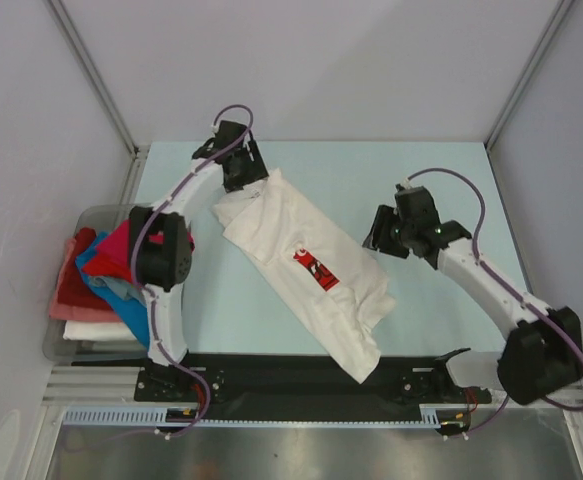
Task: Fold and stack the t-shirts
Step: Fold the tshirt
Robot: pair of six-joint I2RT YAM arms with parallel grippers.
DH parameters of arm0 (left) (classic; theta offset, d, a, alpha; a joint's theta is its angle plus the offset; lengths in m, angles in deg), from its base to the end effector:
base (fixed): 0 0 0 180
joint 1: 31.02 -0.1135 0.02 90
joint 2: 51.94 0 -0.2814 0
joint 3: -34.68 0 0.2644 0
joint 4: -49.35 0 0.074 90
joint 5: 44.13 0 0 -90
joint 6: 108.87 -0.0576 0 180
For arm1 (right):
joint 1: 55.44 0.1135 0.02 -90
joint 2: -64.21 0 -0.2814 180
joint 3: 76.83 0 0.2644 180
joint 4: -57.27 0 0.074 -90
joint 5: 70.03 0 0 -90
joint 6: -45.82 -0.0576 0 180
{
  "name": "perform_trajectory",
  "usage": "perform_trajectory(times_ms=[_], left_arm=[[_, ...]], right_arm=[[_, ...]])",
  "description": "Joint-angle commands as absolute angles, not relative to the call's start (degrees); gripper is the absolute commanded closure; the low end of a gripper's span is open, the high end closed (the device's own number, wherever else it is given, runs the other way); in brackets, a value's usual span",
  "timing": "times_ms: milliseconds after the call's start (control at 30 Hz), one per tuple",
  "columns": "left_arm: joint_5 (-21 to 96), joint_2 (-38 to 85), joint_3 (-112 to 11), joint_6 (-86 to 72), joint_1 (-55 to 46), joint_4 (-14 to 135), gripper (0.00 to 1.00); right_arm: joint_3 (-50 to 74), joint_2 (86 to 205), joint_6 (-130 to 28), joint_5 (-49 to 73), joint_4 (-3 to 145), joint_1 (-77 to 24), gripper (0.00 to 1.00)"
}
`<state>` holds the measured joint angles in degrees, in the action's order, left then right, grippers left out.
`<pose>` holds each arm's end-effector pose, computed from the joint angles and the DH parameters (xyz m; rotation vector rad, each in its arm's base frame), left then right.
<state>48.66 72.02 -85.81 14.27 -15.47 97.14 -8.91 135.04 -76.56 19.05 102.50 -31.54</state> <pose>0.5050 -0.1376 0.2283 -0.4017 2.4566 -0.3055 0.2551 0.1141 0.2679 0.1747 2.4590 0.4621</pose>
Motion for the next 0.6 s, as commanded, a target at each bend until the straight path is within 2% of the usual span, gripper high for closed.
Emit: perform_trajectory(times_ms=[0,133,233,433,567], left_arm=[[50.9,56.2,-77.5,11.3,-15.6,92.0,0.23],[47.5,44.5,-62.1,12.5,-15.1,86.3,0.19],[46.3,36.9,-47.0,15.1,-15.1,82.0,0.22],[43.1,30.1,-32.9,18.8,-15.1,77.0,0.28],[42.6,30.5,-29.0,19.6,-15.1,74.3,0.31]], right_arm=[[-1.4,145.0,-66.8,3.9,91.0,-36.8,0.47],[15.2,160.8,-61.6,-1.2,91.4,-37.3,0.46],[23.8,172.0,-61.3,-7.5,90.0,-37.6,0.46],[39.5,190.5,-61.8,-14.4,92.1,-37.3,0.45],[47.9,198.8,-61.2,-15.2,95.3,-36.5,0.44]])
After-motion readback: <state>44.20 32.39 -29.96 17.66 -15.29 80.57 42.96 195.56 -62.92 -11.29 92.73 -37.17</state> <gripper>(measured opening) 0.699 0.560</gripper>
